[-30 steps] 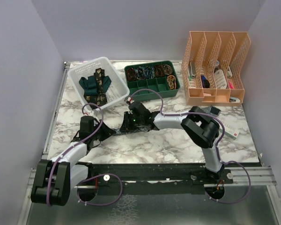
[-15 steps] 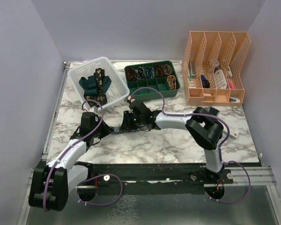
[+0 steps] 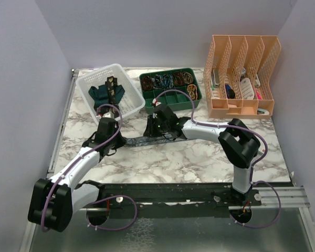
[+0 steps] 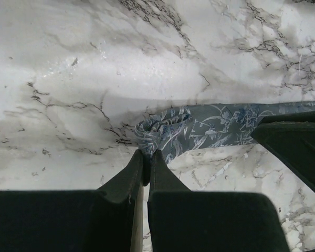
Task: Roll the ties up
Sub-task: Roll the tie at the center of the board.
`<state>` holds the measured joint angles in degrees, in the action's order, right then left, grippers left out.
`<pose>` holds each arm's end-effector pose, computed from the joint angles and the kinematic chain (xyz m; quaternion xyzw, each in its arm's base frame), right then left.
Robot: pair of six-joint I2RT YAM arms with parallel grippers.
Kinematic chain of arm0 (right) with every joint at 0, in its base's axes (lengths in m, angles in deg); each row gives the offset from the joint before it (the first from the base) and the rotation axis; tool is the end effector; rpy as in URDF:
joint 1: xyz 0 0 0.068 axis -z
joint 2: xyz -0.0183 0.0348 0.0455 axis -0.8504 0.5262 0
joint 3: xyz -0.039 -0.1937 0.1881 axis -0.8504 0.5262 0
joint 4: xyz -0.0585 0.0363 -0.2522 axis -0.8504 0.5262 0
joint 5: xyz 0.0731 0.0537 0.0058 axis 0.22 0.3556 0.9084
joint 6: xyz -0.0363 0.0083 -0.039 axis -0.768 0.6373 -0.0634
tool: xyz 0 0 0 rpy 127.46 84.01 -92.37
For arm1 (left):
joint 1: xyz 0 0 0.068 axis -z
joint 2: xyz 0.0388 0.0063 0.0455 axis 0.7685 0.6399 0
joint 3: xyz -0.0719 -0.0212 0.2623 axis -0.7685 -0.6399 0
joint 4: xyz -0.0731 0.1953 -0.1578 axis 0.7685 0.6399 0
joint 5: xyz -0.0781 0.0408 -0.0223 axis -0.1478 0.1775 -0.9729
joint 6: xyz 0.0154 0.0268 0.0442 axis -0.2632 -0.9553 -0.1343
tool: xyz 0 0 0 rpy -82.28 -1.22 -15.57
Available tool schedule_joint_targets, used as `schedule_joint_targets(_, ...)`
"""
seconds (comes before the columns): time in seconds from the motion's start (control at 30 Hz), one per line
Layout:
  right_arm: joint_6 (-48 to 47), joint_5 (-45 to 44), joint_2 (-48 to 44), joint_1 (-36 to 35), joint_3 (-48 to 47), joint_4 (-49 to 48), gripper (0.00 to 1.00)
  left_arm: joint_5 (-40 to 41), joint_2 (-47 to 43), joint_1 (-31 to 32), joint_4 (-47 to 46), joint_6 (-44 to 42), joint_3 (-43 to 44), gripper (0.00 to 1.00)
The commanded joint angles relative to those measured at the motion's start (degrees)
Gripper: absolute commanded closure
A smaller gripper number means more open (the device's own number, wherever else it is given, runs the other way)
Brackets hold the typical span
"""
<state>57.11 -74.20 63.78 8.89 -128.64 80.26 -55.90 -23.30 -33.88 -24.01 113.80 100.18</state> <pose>0.2694 0.3208 0.1852 -0.1202 0.8974 0.3298 0.2674 0.1969 -0.0587 0.1868 -0.1532 0.9139 -0.1761 0.3320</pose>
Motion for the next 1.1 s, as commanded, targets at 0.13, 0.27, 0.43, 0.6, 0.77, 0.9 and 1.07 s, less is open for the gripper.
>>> schedule_joint_targets(0.13, -1.1, -0.1, 1.5, 0.6, 1.0, 2.4, 0.71, 10.2, 4.2, 4.0, 6.9, -3.4, 6.8, 1.00)
schedule_joint_targets(0.27, 0.1, 0.8, 0.1, 1.0, 2.9, 0.2, 0.71, 12.6, 6.1, 6.0, 7.3, -3.5, 8.4, 1.00)
schedule_joint_targets(0.43, 2.4, 5.7, 0.5, 1.5, 4.7, -4.8, 0.74, 17.1, 8.9, 10.2, 9.1, -2.9, 11.8, 1.00)
schedule_joint_targets(0.6, 8.6, 11.5, 2.0, 2.0, 7.3, -13.9, 0.79, 21.1, 11.9, 14.5, 11.1, -1.9, 15.3, 1.00)
schedule_joint_targets(0.77, 14.2, 15.0, 5.1, 2.3, 8.4, -21.5, 0.83, 24.0, 13.7, 16.8, 13.5, -1.8, 17.5, 1.00)
schedule_joint_targets(0.9, 15.5, 17.2, 9.0, 2.4, 6.3, -23.3, 0.86, 25.2, 13.7, 17.8, 14.2, -1.6, 18.3, 1.00)
schedule_joint_targets(1.07, 15.3, 19.3, 11.4, 2.3, 3.9, -23.8, 0.89, 25.9, 14.4, 18.2, 15.1, -2.1, 19.2, 1.00)
